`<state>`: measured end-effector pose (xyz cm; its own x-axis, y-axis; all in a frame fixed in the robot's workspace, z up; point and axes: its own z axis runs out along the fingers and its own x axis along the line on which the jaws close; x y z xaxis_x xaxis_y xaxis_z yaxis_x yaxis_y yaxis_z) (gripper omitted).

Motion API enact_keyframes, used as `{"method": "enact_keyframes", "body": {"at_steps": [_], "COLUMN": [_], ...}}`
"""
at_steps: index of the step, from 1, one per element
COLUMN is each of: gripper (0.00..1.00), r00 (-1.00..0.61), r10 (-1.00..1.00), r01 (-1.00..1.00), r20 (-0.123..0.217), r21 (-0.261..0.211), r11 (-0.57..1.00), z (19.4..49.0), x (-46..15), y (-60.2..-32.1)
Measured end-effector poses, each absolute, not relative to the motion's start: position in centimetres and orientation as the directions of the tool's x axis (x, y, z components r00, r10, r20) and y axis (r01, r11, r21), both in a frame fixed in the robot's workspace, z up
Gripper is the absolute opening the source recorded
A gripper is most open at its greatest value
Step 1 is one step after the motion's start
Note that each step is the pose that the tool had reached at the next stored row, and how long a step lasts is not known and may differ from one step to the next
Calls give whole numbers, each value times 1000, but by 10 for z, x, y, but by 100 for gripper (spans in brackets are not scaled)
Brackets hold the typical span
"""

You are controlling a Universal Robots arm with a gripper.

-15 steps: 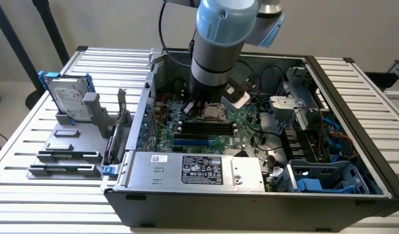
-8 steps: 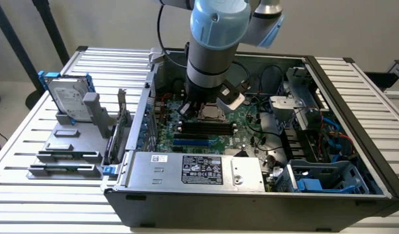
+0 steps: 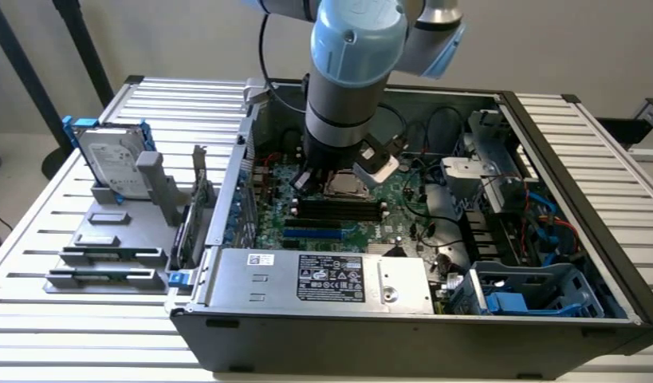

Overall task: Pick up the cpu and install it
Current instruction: 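Install the second cpu locking lever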

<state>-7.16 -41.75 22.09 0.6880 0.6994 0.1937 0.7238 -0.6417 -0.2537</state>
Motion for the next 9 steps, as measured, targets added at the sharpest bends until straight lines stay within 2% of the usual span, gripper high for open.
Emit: {"method": "enact_keyframes", "body": {"at_steps": [9], "gripper": [11], "r00": [689], "r10": [699], "r01": [723], "r20": [194], "r21": [-253], "r11": [-642], "z": [210], "x": [-73], "y": [-413]}}
